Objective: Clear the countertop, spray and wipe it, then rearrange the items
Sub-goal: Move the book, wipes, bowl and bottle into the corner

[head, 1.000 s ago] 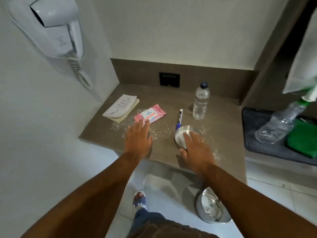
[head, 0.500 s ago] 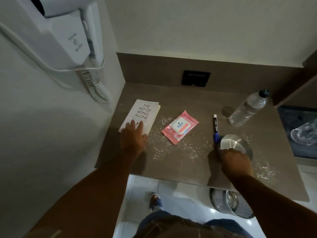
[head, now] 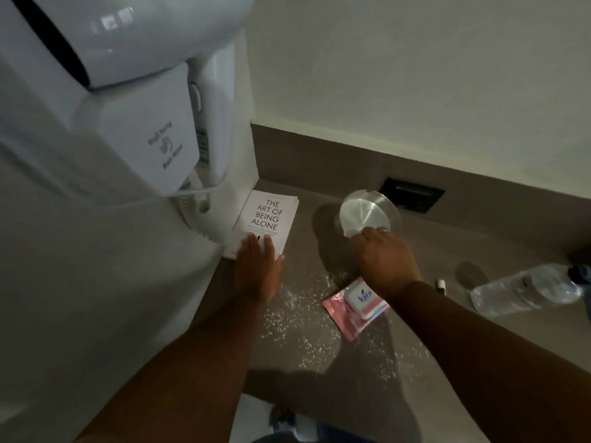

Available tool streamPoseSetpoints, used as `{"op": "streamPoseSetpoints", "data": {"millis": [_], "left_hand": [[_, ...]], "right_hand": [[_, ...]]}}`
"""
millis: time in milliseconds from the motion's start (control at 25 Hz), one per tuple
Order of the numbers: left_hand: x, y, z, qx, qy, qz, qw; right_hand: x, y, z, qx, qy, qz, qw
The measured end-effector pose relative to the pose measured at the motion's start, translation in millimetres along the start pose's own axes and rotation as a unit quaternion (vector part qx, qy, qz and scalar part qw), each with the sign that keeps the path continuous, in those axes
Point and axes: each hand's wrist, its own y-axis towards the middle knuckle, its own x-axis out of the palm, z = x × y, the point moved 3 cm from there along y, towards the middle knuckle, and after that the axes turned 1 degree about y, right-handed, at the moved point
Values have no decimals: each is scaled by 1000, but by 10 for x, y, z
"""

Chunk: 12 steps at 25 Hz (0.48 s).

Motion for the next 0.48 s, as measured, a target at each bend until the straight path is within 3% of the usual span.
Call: {"op": "streamPoseSetpoints", "data": {"millis": [160,360,480], "left_hand": [[39,391,111,-17,-8,-5,1000],[112,549,95,-2,-46,1,999],[121,492,61,-22,-79,-6,997]], "right_hand": [[27,734,-200,-102,52,20,993],[358,1460,-482,-175,35,7,984],[533,1708,-693,-215,81,13,973]]}}
